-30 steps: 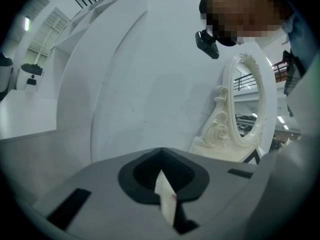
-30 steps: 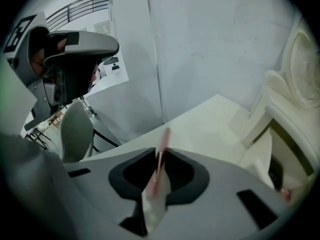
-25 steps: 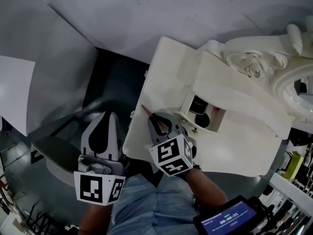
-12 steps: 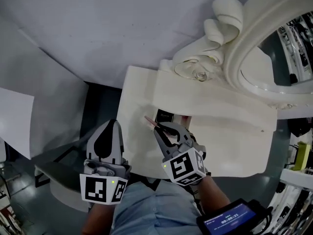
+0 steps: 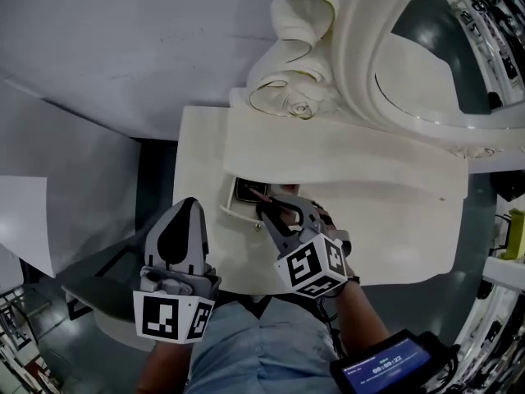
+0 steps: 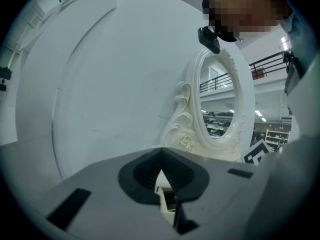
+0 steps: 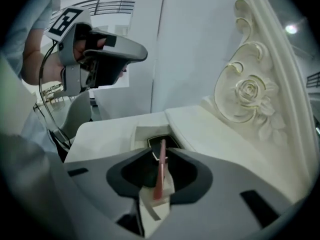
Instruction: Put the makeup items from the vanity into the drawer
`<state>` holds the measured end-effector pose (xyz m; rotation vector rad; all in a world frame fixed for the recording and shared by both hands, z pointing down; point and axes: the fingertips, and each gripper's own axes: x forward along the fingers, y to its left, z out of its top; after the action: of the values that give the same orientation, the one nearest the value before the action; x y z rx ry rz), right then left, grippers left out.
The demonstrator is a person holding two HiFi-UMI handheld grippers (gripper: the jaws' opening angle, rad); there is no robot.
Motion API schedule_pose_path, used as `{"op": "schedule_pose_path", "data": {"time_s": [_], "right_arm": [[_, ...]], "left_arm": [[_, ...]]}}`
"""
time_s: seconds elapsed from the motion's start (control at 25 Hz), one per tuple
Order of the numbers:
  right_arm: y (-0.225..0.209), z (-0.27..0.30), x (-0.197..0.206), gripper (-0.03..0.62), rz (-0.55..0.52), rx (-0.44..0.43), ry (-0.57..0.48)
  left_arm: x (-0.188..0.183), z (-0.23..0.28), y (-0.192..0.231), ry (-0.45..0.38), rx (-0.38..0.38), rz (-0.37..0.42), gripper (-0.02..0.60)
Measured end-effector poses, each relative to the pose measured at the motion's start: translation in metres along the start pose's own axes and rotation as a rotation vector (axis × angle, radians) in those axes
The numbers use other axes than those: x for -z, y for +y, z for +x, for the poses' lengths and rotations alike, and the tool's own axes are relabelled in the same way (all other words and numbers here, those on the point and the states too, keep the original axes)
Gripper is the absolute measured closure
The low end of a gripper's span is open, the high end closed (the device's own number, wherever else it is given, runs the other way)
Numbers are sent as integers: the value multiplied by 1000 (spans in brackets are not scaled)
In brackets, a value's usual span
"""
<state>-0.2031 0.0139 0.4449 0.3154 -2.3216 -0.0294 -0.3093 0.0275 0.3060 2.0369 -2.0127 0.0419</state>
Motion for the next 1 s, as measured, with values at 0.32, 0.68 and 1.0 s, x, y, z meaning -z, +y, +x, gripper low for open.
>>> {"op": "schedule_pose_path", "data": {"time_s": [0.32, 0.68, 1.0], "right_arm": [[6, -26, -14, 560, 50, 57, -115], [87, 6, 32, 591, 113, -213, -25], [57, 21, 53, 592, 205, -122, 53]], "left_arm": [[10, 10, -15, 40, 33, 19, 583], [15, 21, -47, 67, 110, 48, 583], [20, 21, -38, 87, 85, 48, 583]]}}
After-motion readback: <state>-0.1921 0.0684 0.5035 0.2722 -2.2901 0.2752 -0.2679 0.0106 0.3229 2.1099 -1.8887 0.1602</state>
